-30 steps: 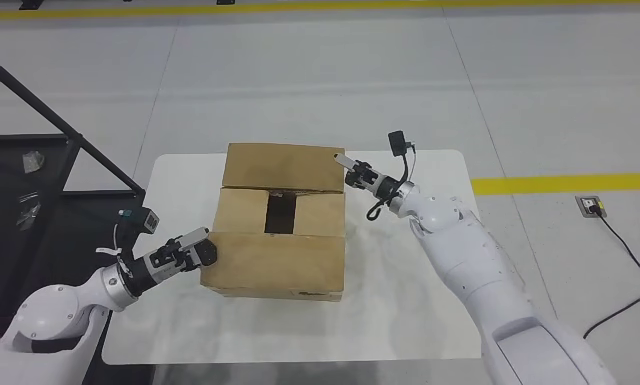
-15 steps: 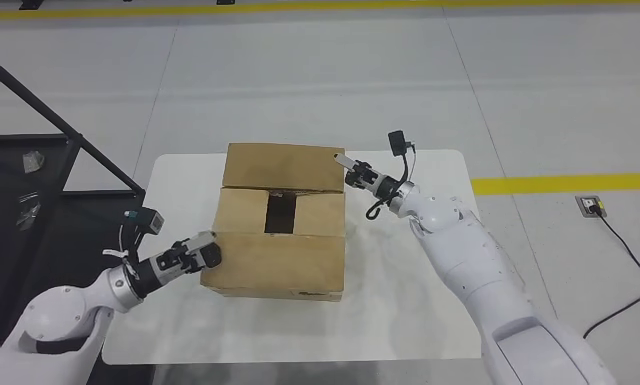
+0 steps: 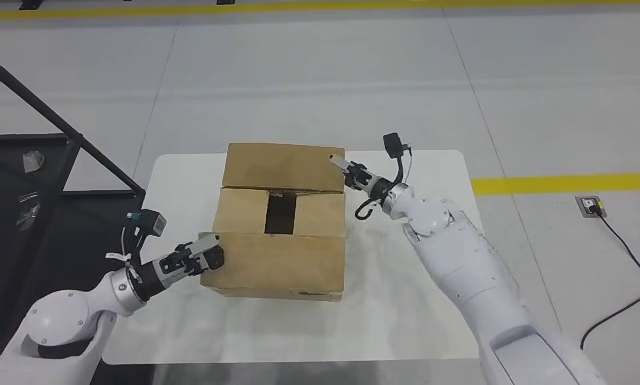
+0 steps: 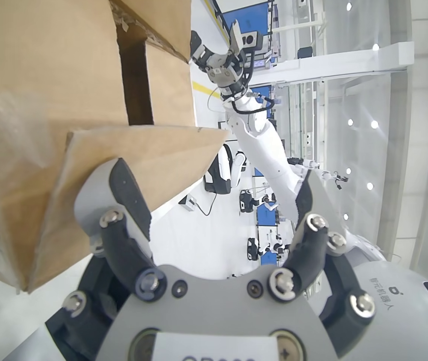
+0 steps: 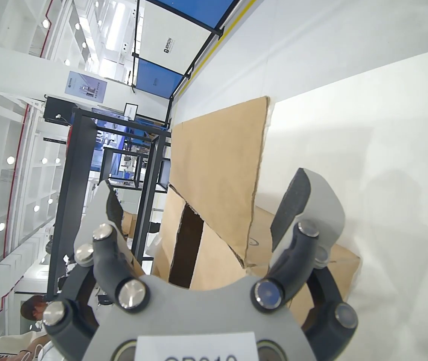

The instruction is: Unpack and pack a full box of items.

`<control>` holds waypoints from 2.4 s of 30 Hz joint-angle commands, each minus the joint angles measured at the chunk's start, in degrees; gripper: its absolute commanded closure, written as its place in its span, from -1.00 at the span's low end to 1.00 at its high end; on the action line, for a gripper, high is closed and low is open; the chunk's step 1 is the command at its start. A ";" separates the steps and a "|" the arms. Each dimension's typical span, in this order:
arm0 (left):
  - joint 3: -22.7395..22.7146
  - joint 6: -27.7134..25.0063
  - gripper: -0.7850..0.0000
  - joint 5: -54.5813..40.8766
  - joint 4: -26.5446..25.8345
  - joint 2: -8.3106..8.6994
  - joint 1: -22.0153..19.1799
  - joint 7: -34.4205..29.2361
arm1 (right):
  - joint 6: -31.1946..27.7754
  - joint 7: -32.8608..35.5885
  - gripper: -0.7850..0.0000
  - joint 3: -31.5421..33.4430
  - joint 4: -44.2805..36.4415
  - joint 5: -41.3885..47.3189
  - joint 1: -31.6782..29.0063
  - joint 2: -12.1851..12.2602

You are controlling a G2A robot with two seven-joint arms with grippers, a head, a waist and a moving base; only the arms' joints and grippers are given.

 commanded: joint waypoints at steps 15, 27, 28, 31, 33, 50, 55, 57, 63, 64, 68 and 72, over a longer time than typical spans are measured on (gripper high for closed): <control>1.05 1.76 -1.00 1.64 1.31 -0.65 -1.04 4.61 | -16.21 22.70 -1.00 6.31 0.11 15.80 -1.13 1.65; 4.03 1.13 -1.00 6.12 0.24 -1.57 -2.08 10.45 | -0.41 45.40 -1.00 8.19 -14.91 28.47 -8.11 3.54; 4.16 1.17 -1.00 6.09 0.24 -1.64 -2.20 10.67 | 1.13 45.46 -1.00 7.97 -16.19 28.95 -8.70 3.50; 4.42 1.17 -1.00 6.32 0.25 -1.82 -2.56 11.37 | 6.09 44.83 -1.00 7.08 -19.14 29.10 -10.11 3.43; 4.61 1.11 -1.00 6.46 0.22 -1.95 -2.66 11.96 | 8.49 43.63 -1.00 6.42 -20.51 28.02 -10.74 3.44; -7.41 3.19 -1.00 -9.26 5.43 -2.42 -0.39 21.98 | 16.11 36.37 -1.00 4.63 -24.69 22.04 -14.05 4.09; -10.27 6.99 -1.00 -9.04 7.37 -1.90 1.44 16.33 | 16.99 35.88 -1.00 4.63 -25.28 20.95 -14.41 4.31; -10.27 6.99 -1.00 -9.04 7.37 -1.90 1.44 16.33 | 16.99 35.88 -1.00 4.63 -25.28 20.95 -14.41 4.31; -10.26 6.97 -1.00 -9.11 7.25 -1.92 1.48 16.44 | 16.99 35.88 -1.00 4.63 -25.28 20.95 -14.41 4.31; -10.22 7.02 -1.00 -9.14 6.99 -1.96 1.65 16.61 | 16.99 35.88 -1.00 4.63 -25.28 20.95 -14.41 4.31; -9.95 5.67 -1.00 -8.95 6.82 -2.28 5.06 16.84 | 16.99 35.88 -1.00 4.63 -25.28 20.95 -14.41 4.31; -9.49 3.28 -1.00 -11.88 7.36 -3.00 10.59 18.51 | 16.99 35.88 -1.00 4.63 -25.28 20.95 -14.41 4.31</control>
